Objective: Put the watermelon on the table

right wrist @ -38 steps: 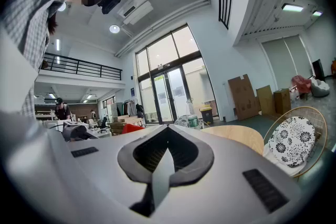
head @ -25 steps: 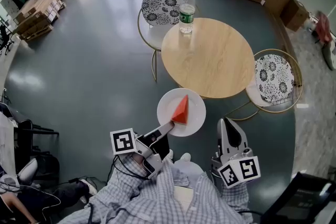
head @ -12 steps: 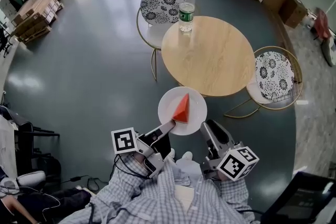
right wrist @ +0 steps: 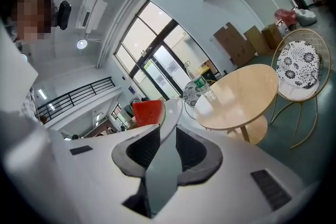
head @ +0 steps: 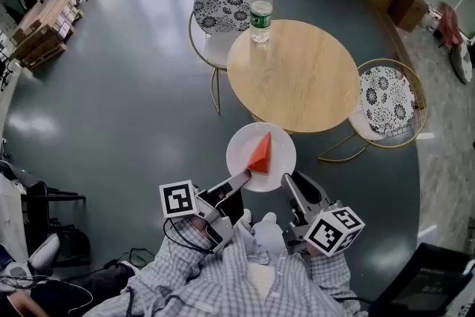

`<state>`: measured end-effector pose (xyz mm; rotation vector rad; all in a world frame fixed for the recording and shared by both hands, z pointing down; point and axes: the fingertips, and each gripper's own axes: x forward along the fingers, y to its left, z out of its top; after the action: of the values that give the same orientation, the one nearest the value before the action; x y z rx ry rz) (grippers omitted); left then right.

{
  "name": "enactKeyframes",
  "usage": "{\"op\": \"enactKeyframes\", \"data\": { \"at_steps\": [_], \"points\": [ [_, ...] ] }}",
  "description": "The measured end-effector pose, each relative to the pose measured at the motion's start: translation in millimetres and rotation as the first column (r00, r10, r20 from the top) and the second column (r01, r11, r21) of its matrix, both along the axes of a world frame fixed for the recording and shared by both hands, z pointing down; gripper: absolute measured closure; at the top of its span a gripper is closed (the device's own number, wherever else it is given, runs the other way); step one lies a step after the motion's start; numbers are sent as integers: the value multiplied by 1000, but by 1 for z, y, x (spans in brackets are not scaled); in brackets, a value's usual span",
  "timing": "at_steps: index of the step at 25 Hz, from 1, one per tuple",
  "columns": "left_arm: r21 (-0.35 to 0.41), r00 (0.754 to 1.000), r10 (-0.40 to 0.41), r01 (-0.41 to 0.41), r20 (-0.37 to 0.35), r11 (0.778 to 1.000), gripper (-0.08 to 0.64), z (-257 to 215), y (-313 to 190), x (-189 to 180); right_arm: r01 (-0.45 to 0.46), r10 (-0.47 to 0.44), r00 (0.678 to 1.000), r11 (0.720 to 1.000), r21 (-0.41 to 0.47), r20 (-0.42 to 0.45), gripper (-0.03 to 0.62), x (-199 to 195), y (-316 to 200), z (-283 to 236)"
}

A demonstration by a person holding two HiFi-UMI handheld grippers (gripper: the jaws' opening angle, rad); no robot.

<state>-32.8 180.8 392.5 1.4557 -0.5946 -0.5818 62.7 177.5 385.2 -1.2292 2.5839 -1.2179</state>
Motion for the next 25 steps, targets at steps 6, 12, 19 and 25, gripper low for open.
{"op": "enactKeyframes", "data": {
  "at_steps": [6, 12, 19, 25],
  "points": [
    [-11, 1000, 21, -21, -7, 1000, 531, 6, 1, -2, -22, 22, 1000, 1000, 4, -10, 491, -3, 3, 6],
    [-16, 1000, 20, -20, 6, 1000, 531, 9, -3, -2, -21, 21, 1000, 1000, 1, -6, 491, -2, -1, 11],
    [-16, 1000, -21, 21, 12, 1000, 531, 13, -27, 0, 31, -31, 1000, 999, 9, -4, 491, -1, -29, 15],
    [-16, 998, -61, 61, 28, 998, 531, 16, -66, 12, 80, -80, 997, 997, 4, -2, 491, 11, -73, 19]
  ]
}}
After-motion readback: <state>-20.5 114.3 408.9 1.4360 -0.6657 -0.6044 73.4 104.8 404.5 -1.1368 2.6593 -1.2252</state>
